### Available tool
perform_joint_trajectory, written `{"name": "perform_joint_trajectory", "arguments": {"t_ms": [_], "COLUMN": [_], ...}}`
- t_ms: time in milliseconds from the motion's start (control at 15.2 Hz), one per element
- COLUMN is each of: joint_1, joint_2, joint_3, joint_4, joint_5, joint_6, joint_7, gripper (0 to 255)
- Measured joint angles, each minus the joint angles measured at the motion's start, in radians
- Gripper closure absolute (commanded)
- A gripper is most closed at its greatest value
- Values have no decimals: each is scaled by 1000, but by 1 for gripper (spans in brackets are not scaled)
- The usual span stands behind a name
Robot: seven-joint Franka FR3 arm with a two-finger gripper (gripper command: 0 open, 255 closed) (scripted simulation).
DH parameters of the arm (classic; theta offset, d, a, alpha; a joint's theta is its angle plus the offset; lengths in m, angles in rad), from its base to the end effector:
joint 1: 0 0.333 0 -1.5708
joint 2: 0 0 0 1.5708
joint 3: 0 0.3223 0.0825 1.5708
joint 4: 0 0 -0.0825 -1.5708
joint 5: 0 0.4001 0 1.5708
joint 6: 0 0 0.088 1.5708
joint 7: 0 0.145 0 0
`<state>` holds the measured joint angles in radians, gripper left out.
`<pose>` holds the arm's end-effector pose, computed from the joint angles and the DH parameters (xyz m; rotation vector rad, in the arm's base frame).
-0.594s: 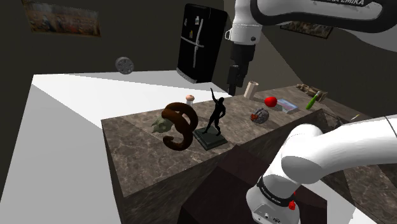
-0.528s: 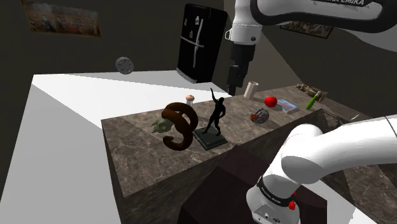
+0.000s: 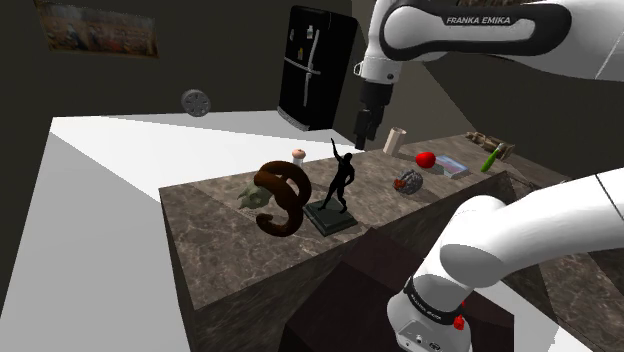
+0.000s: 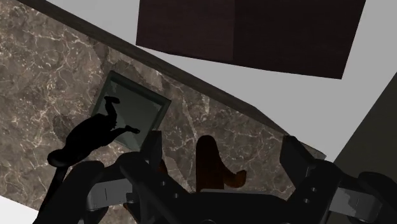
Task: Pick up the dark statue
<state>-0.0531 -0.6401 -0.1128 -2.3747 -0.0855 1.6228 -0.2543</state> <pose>0.3468 -0.0738 0.5012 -3.1252 -0.1937 0.1812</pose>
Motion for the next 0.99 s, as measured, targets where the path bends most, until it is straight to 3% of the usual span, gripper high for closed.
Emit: {"name": "perform_joint_trajectory", "arguments": {"t_ms": [528,990], "joint_1": [-38,-54], "joint_2": [199,437], "joint_3": [-166,-299], "joint_4": [49,156], "joint_5": [-6,76], "joint_6": [177,308], "joint_7": [-171,-350], "gripper": [0,0]}}
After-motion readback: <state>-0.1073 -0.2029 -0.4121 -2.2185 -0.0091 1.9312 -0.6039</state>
